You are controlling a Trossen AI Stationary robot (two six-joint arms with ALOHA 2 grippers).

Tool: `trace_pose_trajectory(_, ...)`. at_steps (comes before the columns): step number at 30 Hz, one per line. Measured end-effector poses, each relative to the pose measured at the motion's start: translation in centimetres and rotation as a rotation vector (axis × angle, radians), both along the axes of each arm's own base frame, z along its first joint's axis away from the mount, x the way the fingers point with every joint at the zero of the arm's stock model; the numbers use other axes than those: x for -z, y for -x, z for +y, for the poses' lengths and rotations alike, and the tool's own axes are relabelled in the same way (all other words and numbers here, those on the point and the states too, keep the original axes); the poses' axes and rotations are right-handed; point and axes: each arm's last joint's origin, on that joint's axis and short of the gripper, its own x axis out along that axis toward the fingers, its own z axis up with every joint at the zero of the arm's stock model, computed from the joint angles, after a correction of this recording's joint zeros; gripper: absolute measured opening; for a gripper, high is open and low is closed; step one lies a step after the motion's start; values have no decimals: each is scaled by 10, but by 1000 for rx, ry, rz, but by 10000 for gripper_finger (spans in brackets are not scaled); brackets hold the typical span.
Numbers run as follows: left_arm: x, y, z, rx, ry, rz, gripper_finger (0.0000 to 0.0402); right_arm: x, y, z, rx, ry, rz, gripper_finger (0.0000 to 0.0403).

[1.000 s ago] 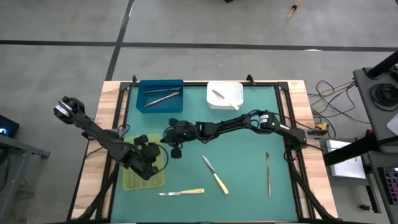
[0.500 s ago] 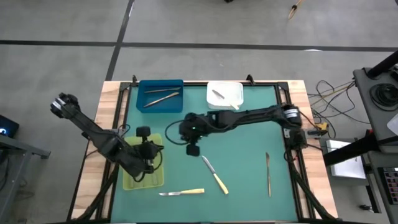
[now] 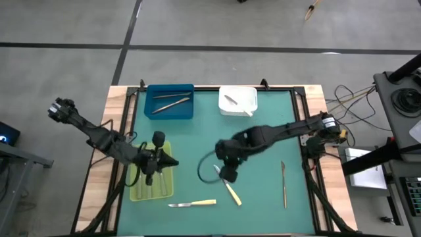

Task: Sort silverware by color (type)
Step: Put the right yellow knife into the white bin

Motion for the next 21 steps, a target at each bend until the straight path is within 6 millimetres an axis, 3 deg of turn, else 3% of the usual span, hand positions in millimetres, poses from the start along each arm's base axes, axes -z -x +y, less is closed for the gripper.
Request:
trace_pose_trajectory(5,7,-6,25,73,-8,-89,0,9,13,35,76,-57,89,9)
trace_pose_trajectory(9,11,-13,49,23,-16,-164,0,24,22,55,180,-99,154,9)
trace_pose_trajectory(14,6,-19,74,-75,-28,-238,0,47,30,66,369,-99,219,9)
trace_pose_trajectory(21,-3,-24,96,-186,-39,-264,0,56,28,73,501,-142,176,13)
